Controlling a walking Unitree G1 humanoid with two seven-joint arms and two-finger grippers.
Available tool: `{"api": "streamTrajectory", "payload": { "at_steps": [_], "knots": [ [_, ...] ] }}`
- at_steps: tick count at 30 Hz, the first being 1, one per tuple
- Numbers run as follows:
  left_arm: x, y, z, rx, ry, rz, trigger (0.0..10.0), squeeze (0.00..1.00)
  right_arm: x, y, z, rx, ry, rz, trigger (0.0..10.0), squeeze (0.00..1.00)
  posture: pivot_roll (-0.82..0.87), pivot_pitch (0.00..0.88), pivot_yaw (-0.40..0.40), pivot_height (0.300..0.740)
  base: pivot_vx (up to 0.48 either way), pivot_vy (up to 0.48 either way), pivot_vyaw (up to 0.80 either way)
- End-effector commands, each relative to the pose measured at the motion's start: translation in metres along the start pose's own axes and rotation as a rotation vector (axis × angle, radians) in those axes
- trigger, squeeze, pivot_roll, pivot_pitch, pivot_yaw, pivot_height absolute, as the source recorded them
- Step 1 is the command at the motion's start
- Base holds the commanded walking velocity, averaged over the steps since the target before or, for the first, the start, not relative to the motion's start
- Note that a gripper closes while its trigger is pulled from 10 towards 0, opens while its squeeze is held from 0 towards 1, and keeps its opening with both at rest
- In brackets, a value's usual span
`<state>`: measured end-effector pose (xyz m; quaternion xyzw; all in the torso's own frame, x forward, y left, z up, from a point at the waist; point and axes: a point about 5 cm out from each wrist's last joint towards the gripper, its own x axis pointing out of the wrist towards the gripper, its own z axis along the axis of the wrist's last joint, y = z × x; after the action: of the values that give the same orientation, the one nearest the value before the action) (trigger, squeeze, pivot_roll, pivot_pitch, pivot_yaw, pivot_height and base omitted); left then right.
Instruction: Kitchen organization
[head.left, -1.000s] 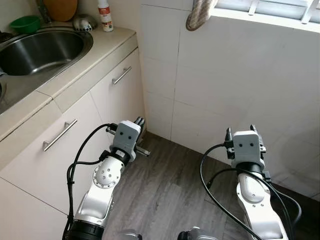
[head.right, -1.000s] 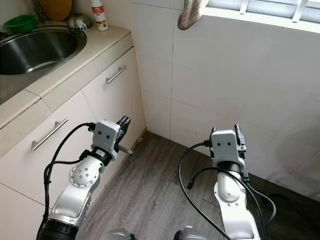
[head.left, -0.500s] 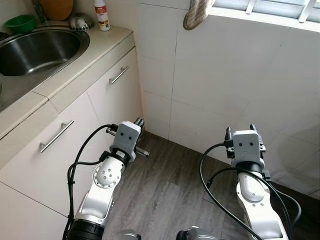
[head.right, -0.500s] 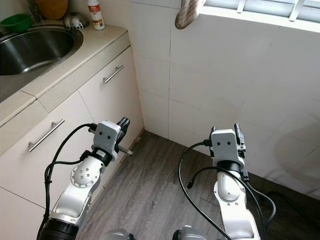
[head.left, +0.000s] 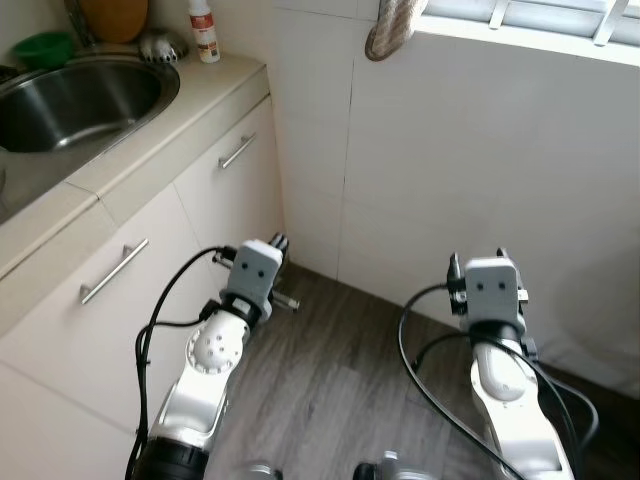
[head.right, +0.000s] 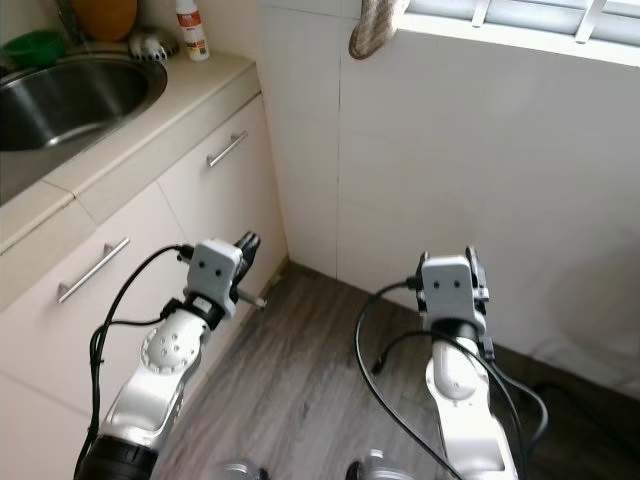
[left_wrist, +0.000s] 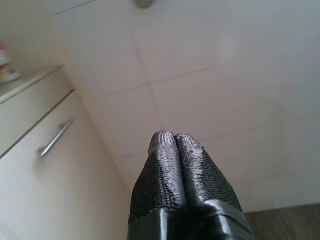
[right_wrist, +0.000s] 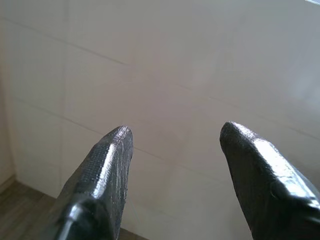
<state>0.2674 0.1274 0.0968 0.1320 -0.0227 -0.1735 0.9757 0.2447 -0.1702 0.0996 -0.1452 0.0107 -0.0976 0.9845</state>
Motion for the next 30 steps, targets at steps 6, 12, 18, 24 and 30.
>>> {"api": "streamTrajectory", "payload": {
  "at_steps": [6,12,18,24,30],
  "knots": [
    [0.005,0.0,0.004,-0.011,-0.02,0.011,10.0,0.0,0.001,-0.007,-0.003,-0.024,0.014,-0.022,10.0,0.0,0.08,0.0,0.002,0.74,0.0,-0.156,-0.8],
    [0.006,0.001,0.003,-0.005,-0.017,0.015,10.0,0.0,0.002,-0.005,-0.001,-0.043,0.002,-0.018,10.0,0.0,0.08,0.0,0.002,0.74,0.0,0.0,-0.8],
    [0.005,0.001,0.002,-0.006,-0.015,0.017,10.0,0.0,0.003,-0.004,0.003,-0.085,-0.024,-0.006,10.0,0.0,0.08,0.0,0.005,0.74,0.0,0.0,-0.8],
    [0.006,0.002,0.001,-0.015,-0.008,0.03,10.0,0.0,0.003,-0.003,0.014,-0.168,-0.119,0.008,10.0,0.0,0.08,0.0,0.004,0.74,0.0,0.0,-0.67],
    [0.005,0.001,0.0,-0.014,-0.004,0.032,10.0,0.0,0.002,-0.005,0.021,-0.253,-0.172,-0.014,10.0,0.0,0.07,0.0,0.001,0.74,0.0,0.0,0.0]
  ]
}}
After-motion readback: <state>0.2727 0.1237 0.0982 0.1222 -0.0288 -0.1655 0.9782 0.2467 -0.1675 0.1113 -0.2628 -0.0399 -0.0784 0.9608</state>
